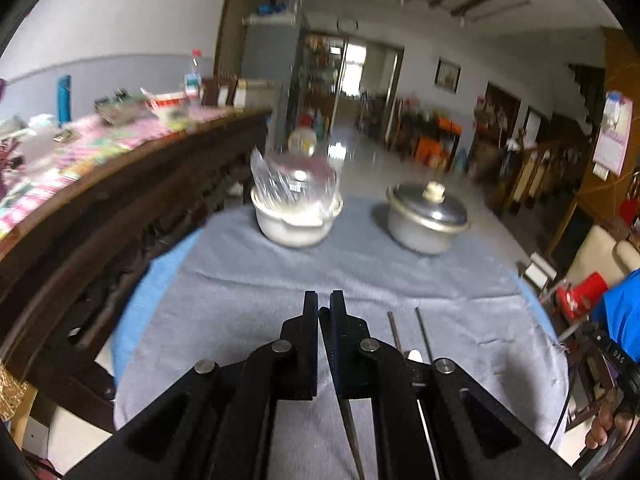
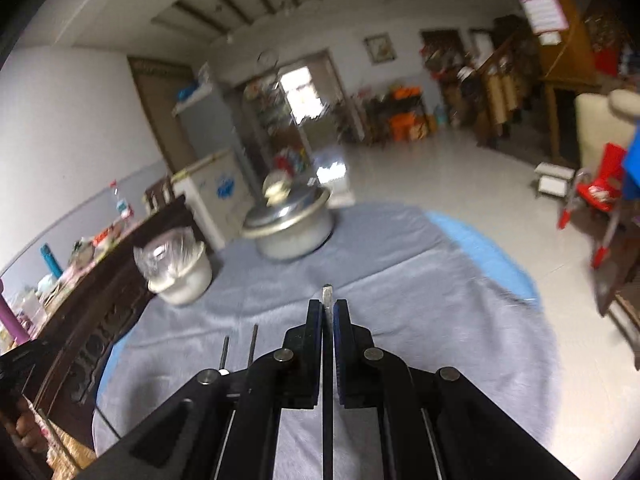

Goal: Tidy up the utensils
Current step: 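Lift the chopsticks with the right gripper and carry them over the holder cup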

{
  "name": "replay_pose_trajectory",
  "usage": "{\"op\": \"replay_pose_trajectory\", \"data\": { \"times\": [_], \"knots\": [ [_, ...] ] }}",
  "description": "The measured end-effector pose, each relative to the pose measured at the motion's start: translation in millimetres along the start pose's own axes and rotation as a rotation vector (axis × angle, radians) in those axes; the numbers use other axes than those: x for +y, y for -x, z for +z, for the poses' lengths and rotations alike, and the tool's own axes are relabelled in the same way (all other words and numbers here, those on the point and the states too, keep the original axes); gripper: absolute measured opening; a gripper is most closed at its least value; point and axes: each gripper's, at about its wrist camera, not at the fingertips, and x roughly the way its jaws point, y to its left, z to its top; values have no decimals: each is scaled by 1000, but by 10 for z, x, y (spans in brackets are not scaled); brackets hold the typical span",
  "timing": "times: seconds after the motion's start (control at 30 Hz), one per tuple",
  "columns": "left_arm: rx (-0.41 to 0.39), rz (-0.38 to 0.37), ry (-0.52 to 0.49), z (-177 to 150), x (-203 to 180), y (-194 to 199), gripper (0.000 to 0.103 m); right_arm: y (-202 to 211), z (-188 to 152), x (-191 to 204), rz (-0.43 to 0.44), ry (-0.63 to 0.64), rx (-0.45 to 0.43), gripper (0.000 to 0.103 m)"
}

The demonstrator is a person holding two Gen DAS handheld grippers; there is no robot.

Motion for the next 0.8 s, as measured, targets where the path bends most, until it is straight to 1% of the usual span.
{"op": "replay_pose_trajectory", "data": {
  "times": [0.03,0.17,0.27,0.37,0.5,0.6,0.73,0.8],
  "knots": [
    [-22,-3,5,-25,-6,117,5,158,-18,6,-11,-1,-37,6],
    [-101,-3,31,-130,5,506,5,655,-66,3,-27,-22,-133,6],
    [-124,-28,62,-190,40,772,5,947,-108,3,-25,-47,-193,6],
    [-152,-51,63,-194,25,1000,5,1236,-134,45,-1,-75,-259,6],
    [-181,-94,45,-160,-5,1285,5,1579,-126,176,41,-70,-325,6],
    [-198,-122,40,-132,-15,1409,5,1766,-65,340,96,-68,-366,6],
    [-186,-158,44,-106,-8,1478,5,1915,-20,599,185,-50,-393,6],
    [-173,-171,43,-111,-31,1503,5,1934,-37,733,213,-35,-400,6]
  ]
}}
